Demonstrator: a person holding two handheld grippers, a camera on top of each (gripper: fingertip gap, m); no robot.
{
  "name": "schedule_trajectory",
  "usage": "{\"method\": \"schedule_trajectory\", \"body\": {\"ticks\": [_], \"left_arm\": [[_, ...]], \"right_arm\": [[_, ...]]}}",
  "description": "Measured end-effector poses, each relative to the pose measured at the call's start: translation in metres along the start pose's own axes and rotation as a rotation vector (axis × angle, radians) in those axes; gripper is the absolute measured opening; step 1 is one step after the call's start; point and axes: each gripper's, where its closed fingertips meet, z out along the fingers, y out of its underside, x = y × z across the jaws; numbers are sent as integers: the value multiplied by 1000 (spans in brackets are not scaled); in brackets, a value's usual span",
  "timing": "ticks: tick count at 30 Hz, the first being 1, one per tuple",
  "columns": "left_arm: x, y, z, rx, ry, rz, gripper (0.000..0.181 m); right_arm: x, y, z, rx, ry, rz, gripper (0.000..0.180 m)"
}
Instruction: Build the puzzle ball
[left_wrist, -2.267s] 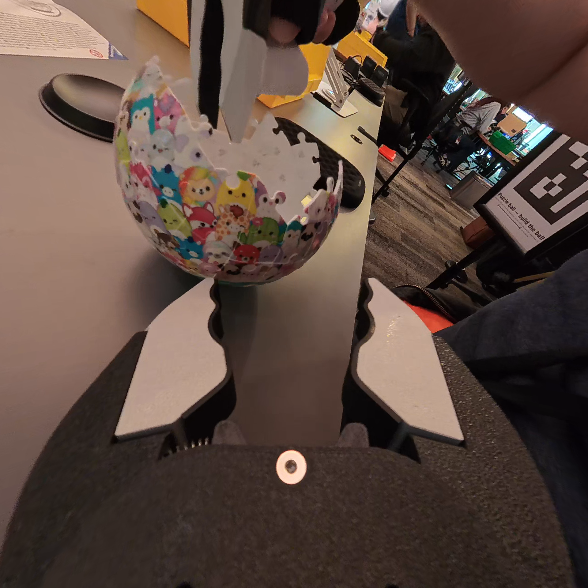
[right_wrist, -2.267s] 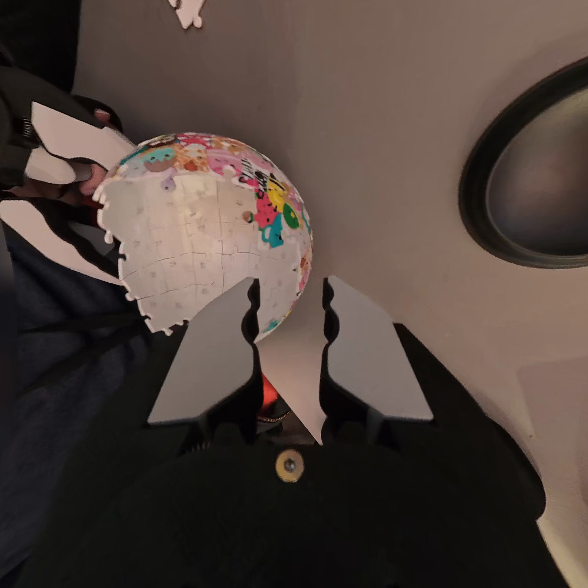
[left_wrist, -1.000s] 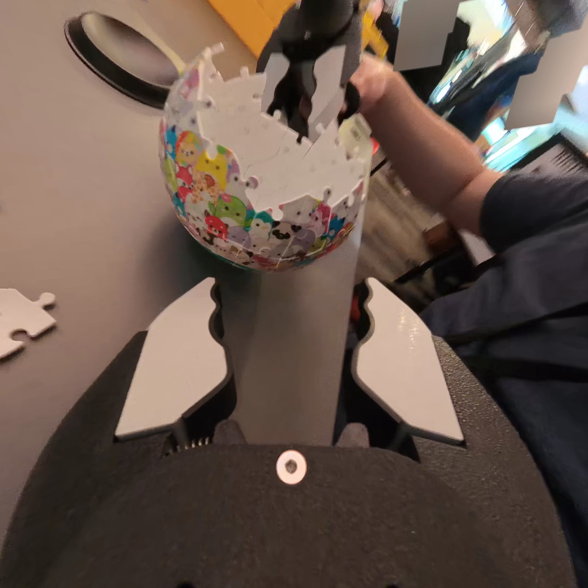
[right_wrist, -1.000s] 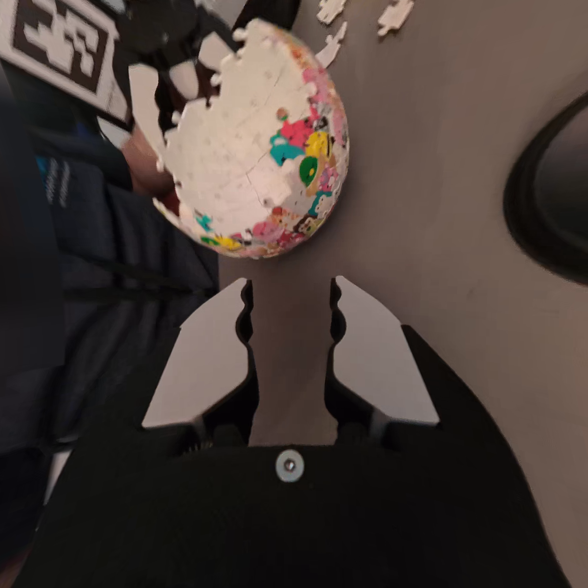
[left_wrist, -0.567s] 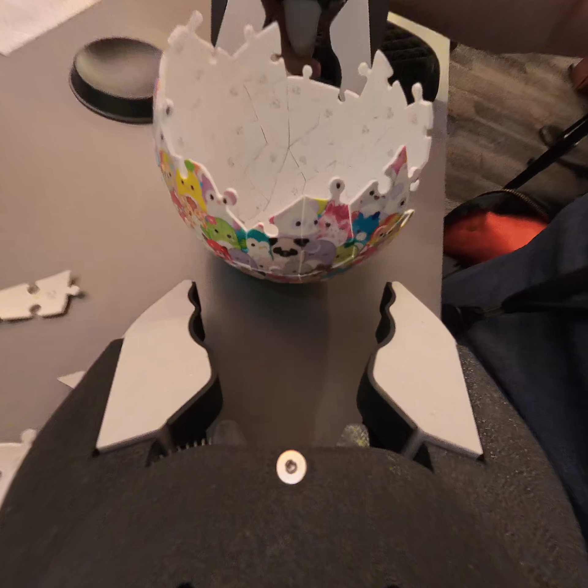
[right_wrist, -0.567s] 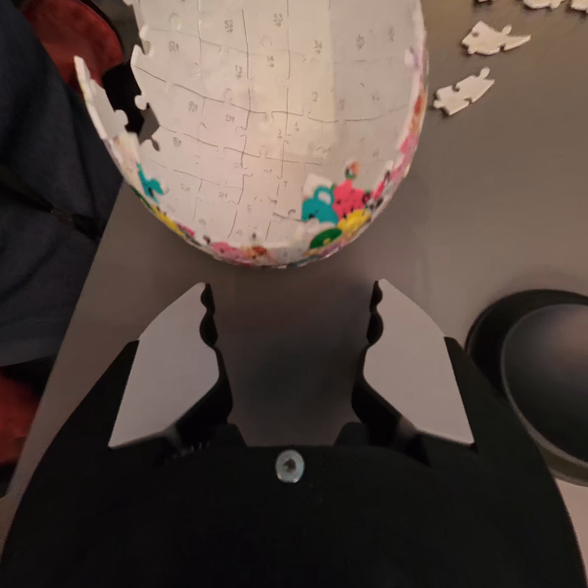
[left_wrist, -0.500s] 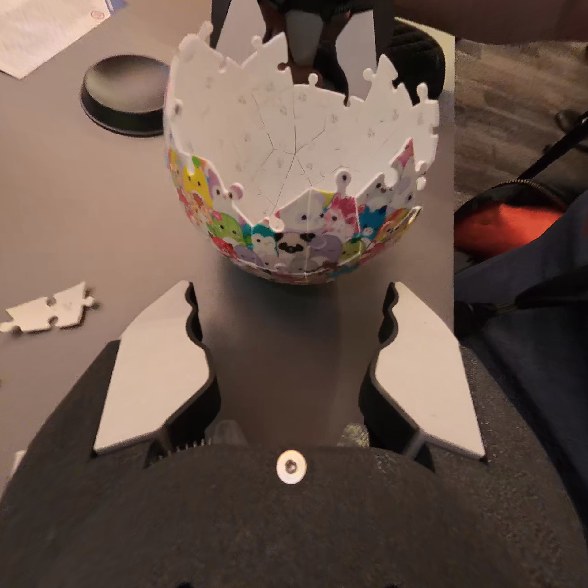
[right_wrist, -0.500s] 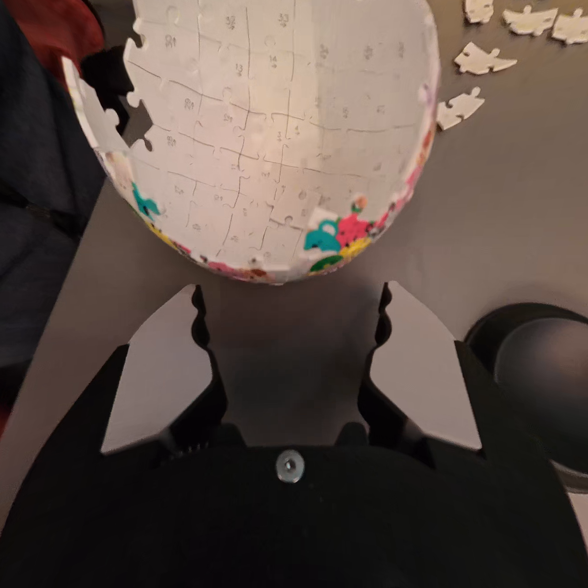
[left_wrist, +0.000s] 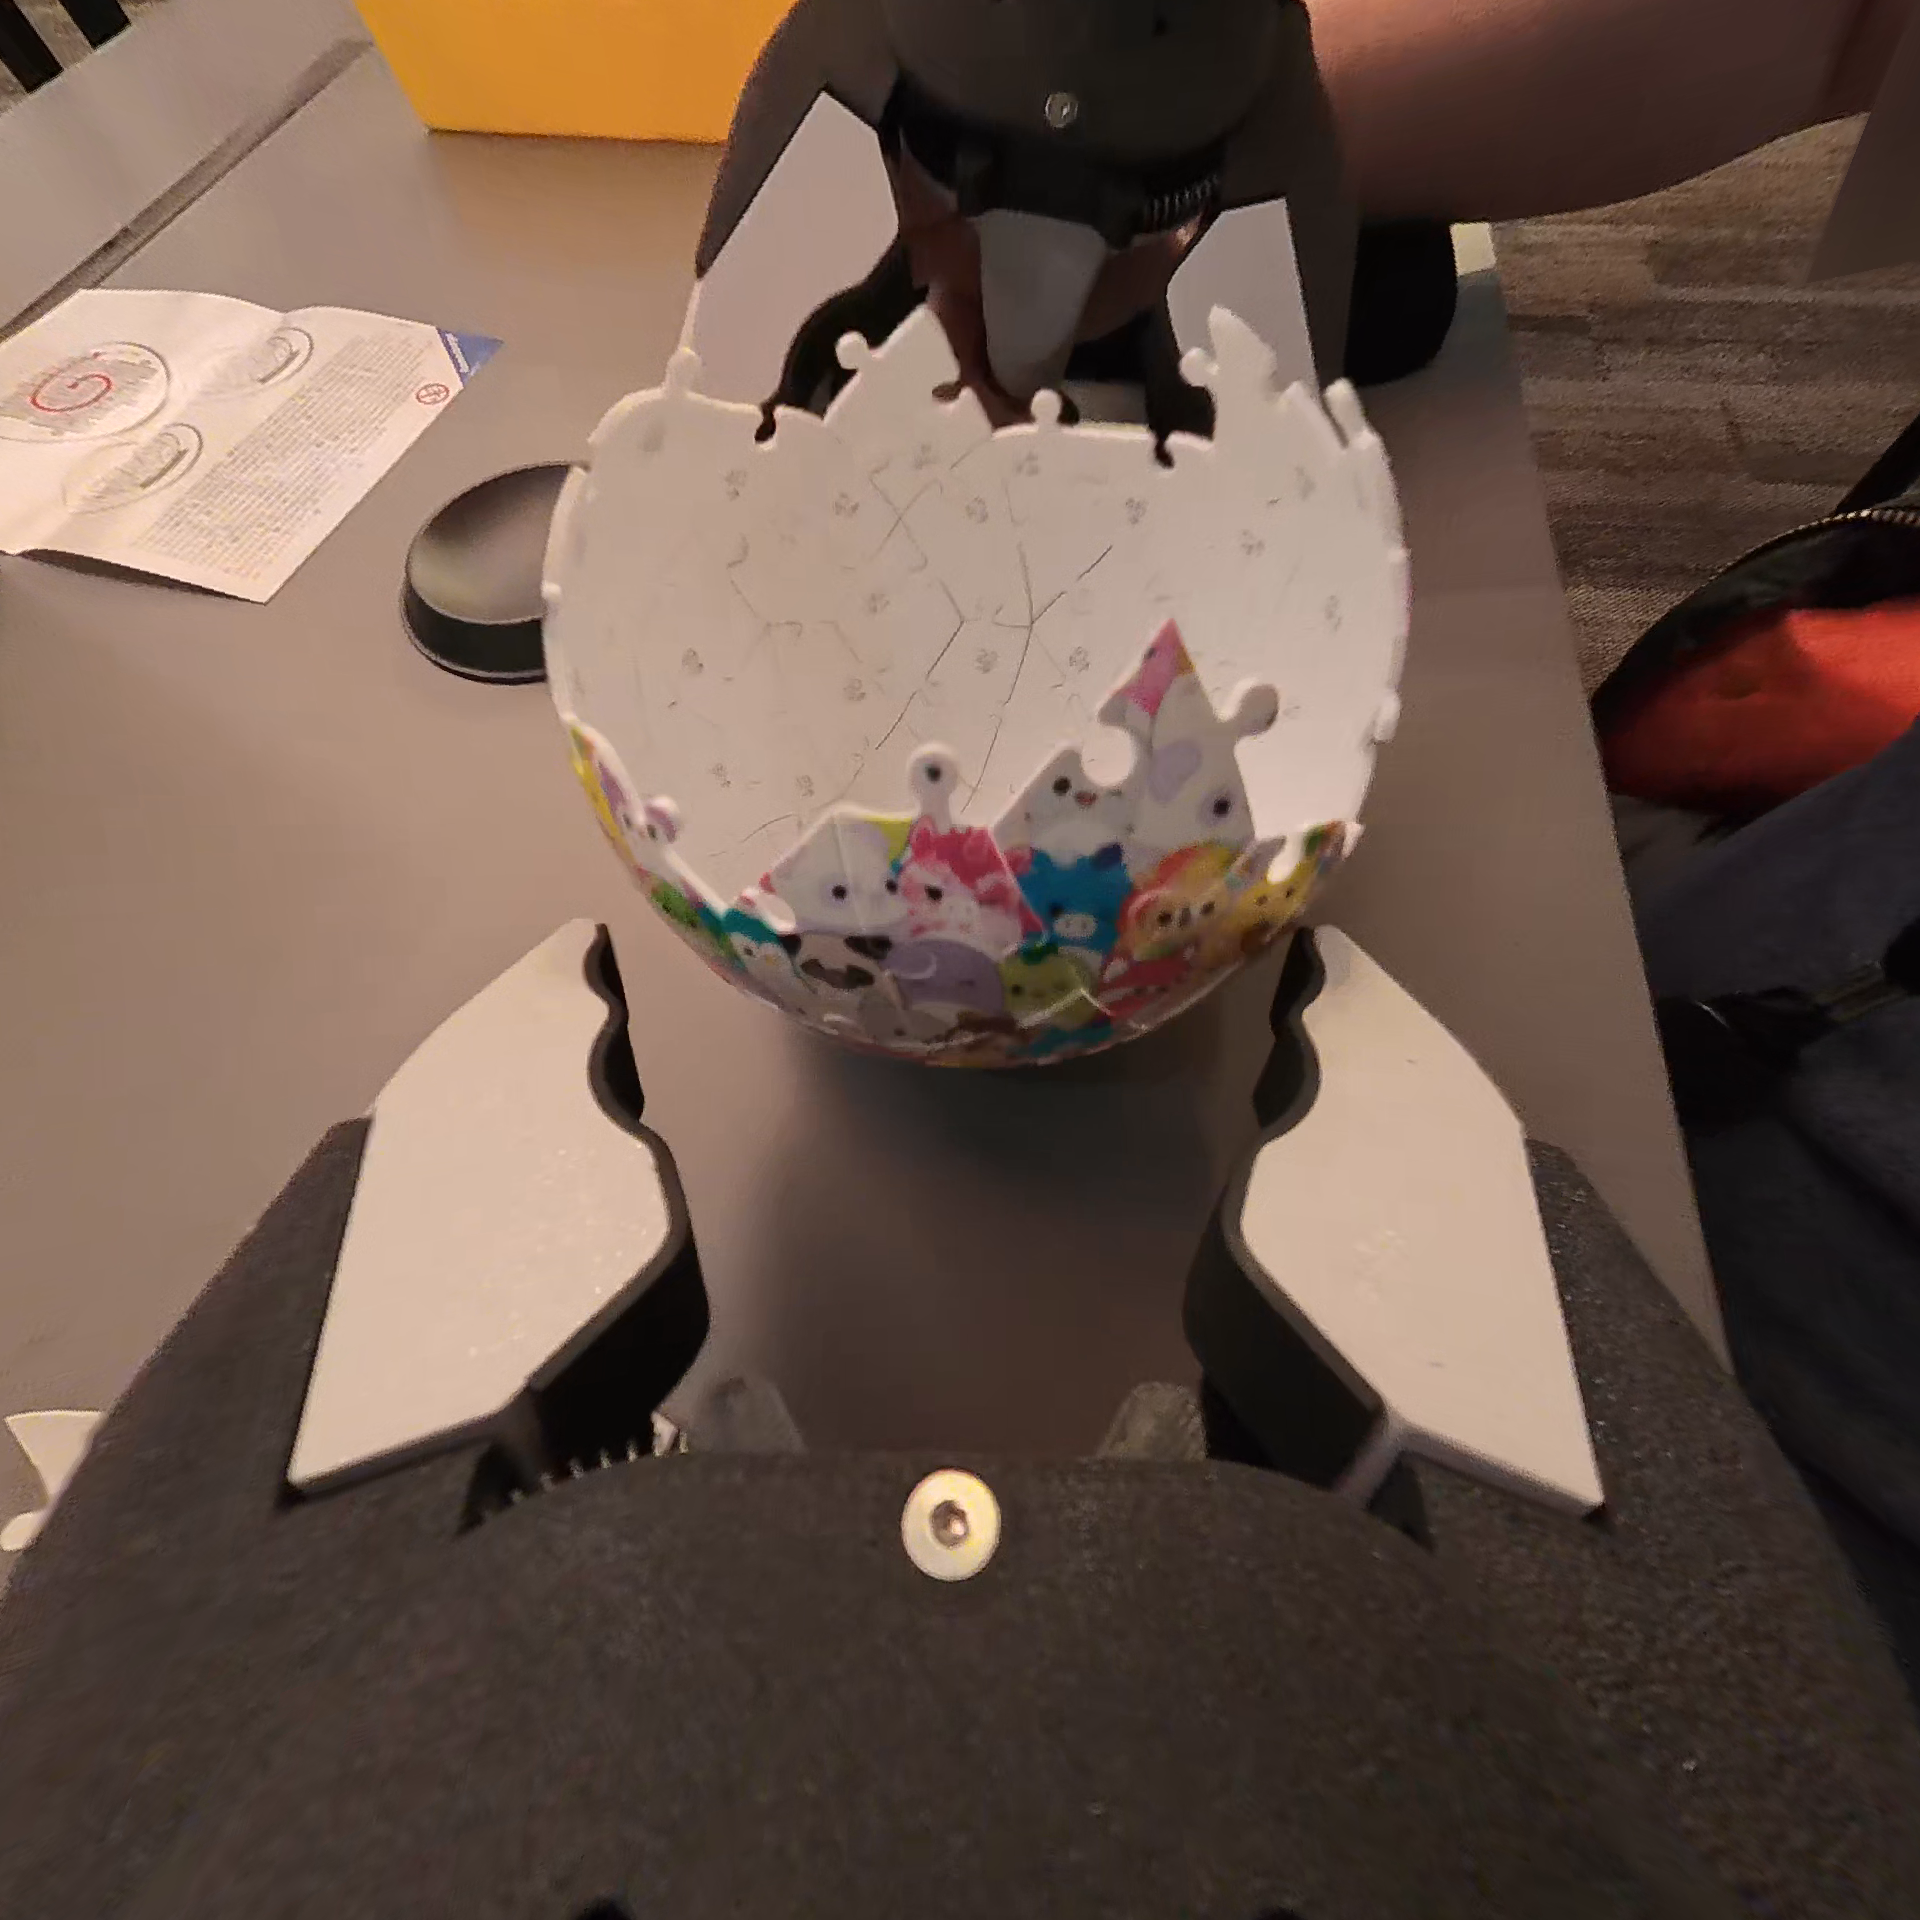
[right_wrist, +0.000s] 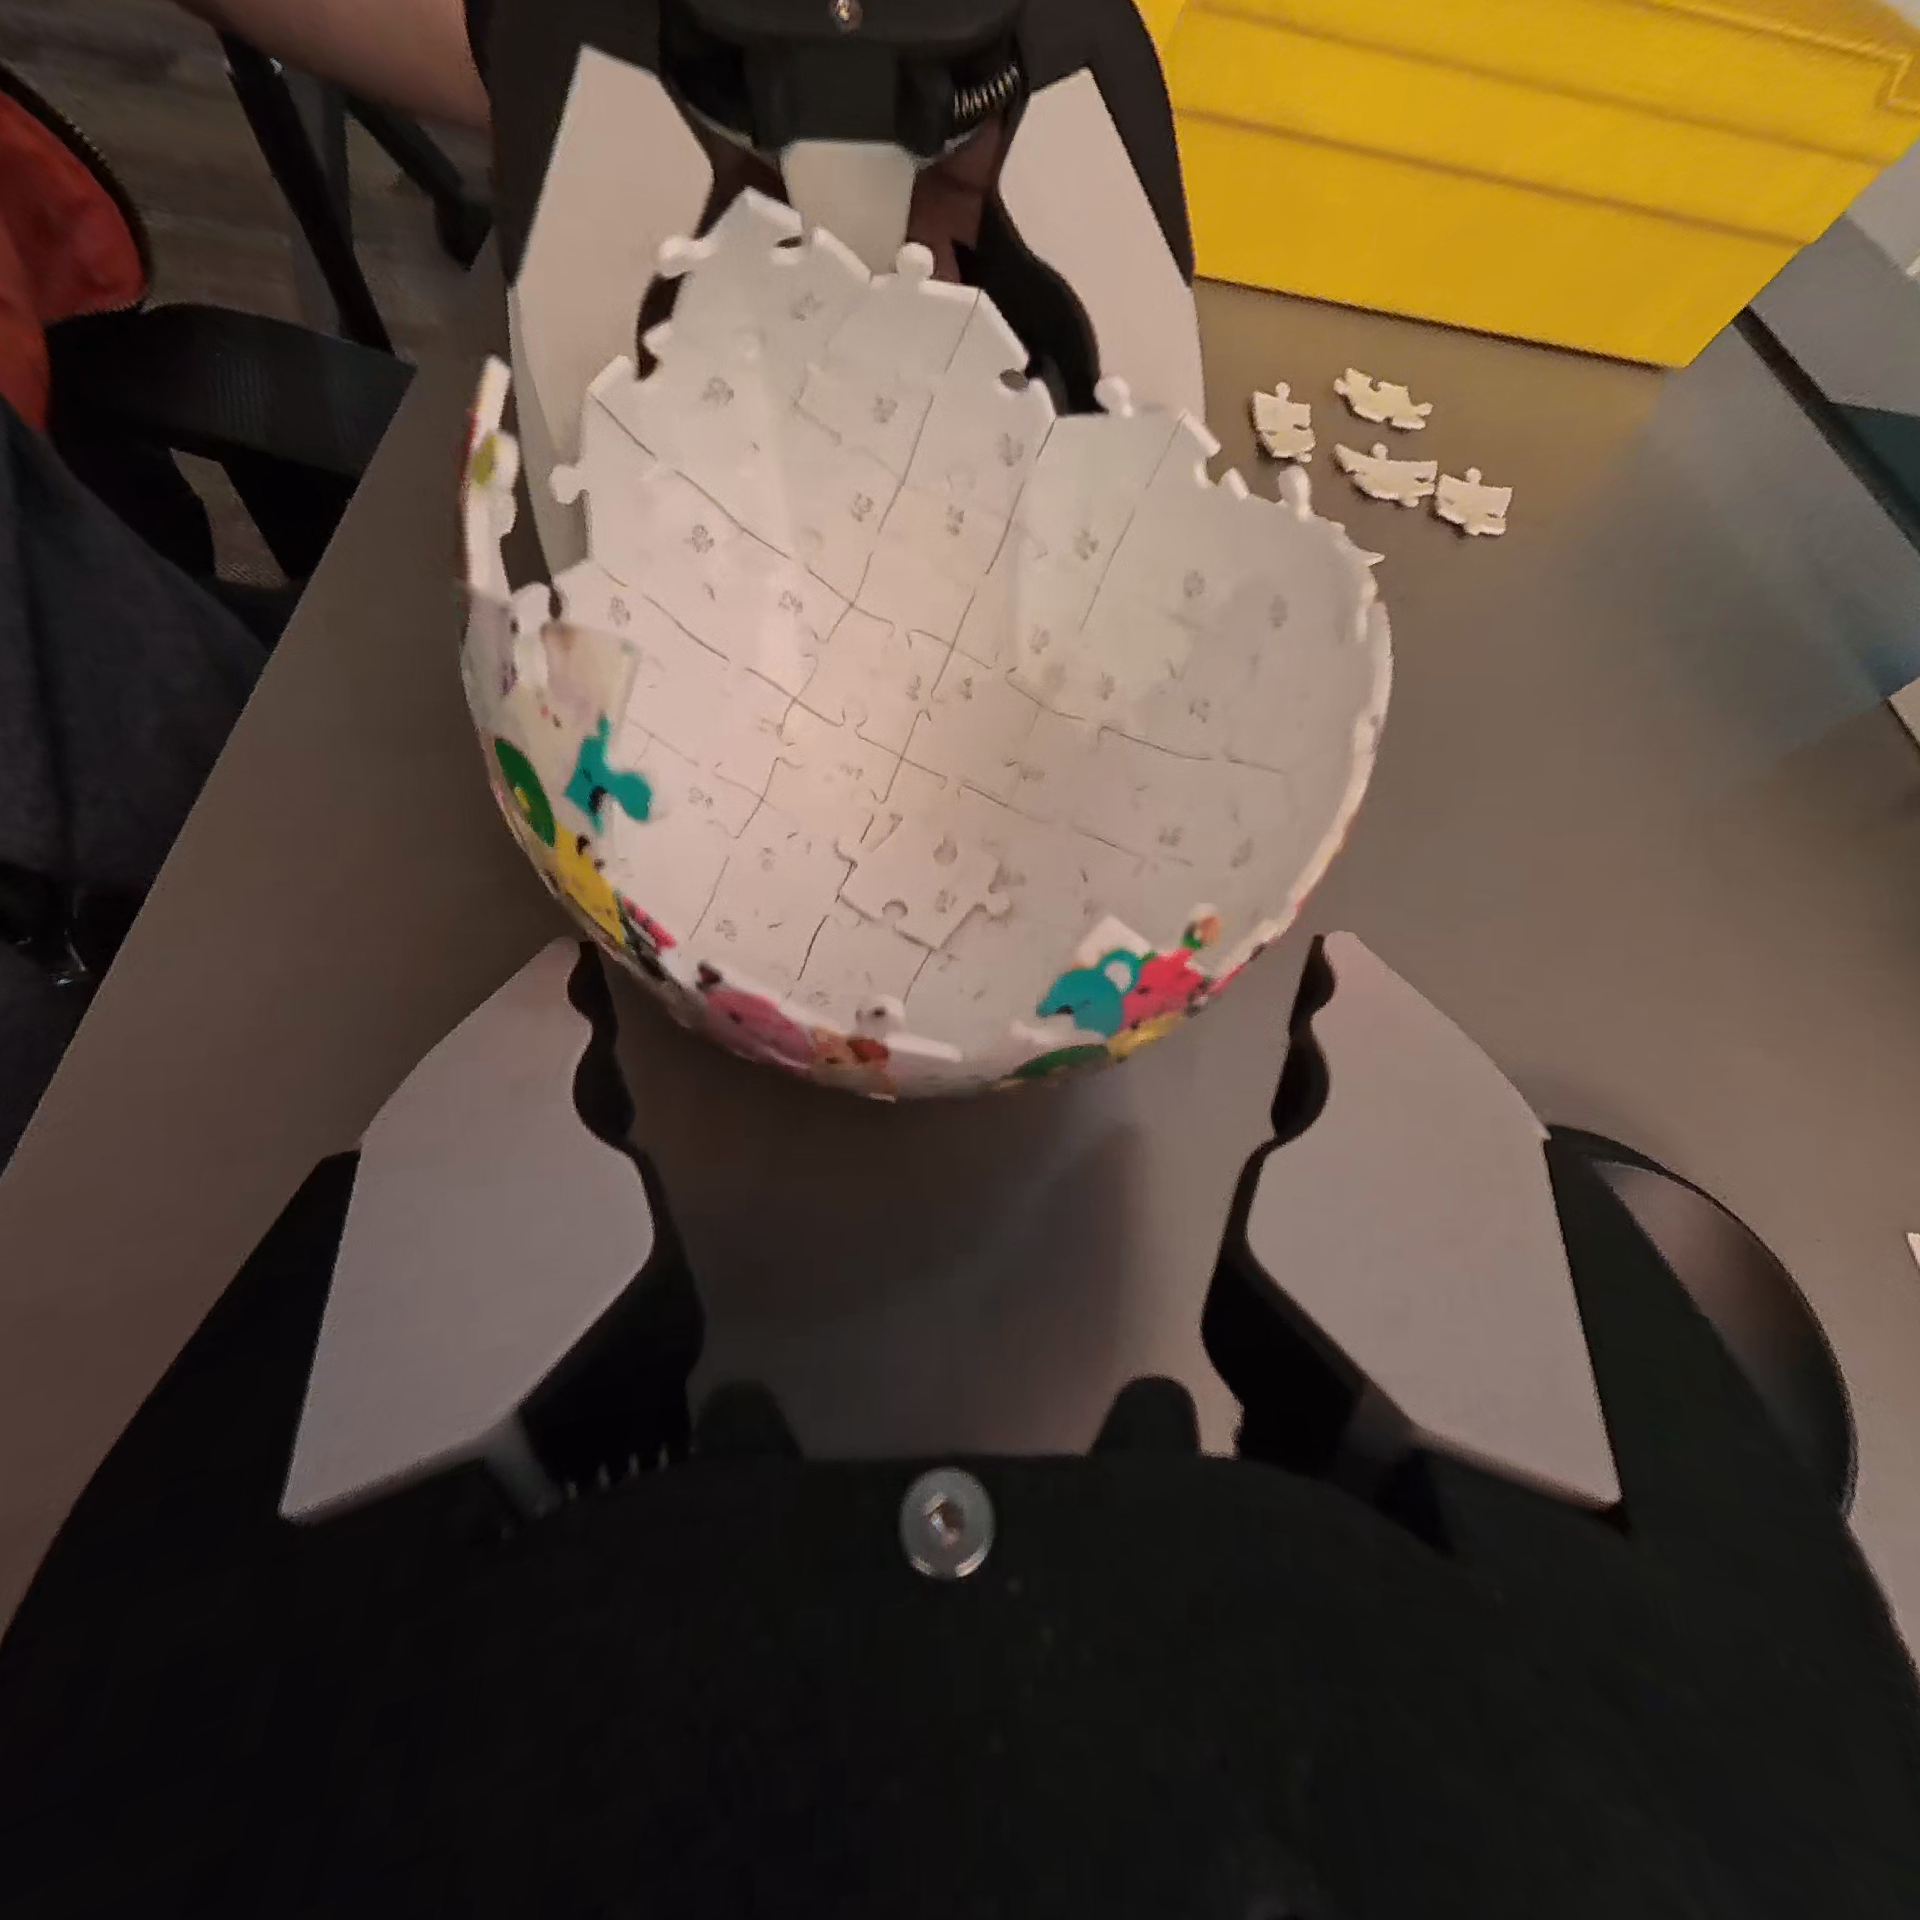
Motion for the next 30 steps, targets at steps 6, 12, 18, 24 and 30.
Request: {"method": "schedule_trajectory", "body": {"ticks": [6, 12, 18, 24, 30], "left_arm": [[0, 1, 5, 23, 14, -1, 124], [-1, 2, 9, 29, 3, 9, 128], [-4, 3, 11, 19, -8, 7, 122], [-8, 3, 11, 15, -33, 30, 119], [-17, -7, 5, 16, -105, 147, 119]], "right_arm": [[-1, 3, 5, -8, -6, 3, 123], [2, 5, 6, -25, 9, 23, 124], [3, 4, 8, -20, -9, 79, 121], [5, 4, 8, -22, 3, 64, 120], [16, -6, 3, -18, 70, -50, 120]]}}
